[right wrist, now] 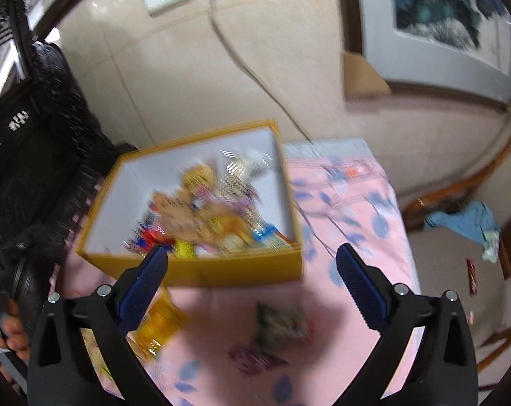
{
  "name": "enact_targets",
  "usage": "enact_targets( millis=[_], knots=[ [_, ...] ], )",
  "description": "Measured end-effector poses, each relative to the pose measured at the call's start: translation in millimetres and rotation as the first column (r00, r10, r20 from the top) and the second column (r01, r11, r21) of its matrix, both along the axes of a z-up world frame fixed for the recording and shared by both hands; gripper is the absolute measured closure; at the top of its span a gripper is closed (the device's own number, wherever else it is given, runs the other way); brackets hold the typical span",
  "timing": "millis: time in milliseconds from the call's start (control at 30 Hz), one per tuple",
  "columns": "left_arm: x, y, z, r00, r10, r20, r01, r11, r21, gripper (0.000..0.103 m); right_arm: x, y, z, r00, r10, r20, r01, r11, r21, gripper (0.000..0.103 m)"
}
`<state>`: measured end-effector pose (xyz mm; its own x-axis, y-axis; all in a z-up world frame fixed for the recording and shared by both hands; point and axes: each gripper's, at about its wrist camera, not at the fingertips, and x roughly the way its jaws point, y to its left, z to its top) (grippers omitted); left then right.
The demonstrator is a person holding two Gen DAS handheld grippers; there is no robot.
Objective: Organize snacks
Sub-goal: 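Move the right tool down onto the green-edged snack pack and grasp it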
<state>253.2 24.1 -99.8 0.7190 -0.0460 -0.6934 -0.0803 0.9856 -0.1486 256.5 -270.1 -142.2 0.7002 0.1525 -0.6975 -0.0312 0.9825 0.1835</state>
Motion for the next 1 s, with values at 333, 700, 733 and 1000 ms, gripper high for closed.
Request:
enact_targets(
  millis=[333, 700, 733, 1000],
  knots=[
    [-55.0, 63.8, -46.2, 0.976, 0.162, -0.144, -0.167, 0.986, -0.027, 0.002, -11.4, -1.9, -87.9, 0.987, 0.013, -0.157, -0.028, 0.995, -0.098, 0.003],
    [-85.4, 88.5, -56.0, 0.961, 0.217, -0.174, -0.211, 0.976, 0.048, 0.002, 38.3, 32.5, -140.1, 0.957, 0.078, -0.279, -0.127, 0.979, -0.16, 0.026],
    [-87.6, 92.3, -59.1, 0.957, 0.225, -0.182, -0.22, 0.974, 0.047, 0.002, 38.6, 34.2, -142.8, 0.953, 0.083, -0.292, -0.137, 0.976, -0.169, 0.031],
    [-104.7, 85.7, -91.7, 0.943, 0.189, -0.273, -0.176, 0.982, 0.073, 0.002, 1.6, 42.6, -130.6, 0.957, 0.13, -0.259, -0.183, 0.964, -0.194, 0.051]
  ],
)
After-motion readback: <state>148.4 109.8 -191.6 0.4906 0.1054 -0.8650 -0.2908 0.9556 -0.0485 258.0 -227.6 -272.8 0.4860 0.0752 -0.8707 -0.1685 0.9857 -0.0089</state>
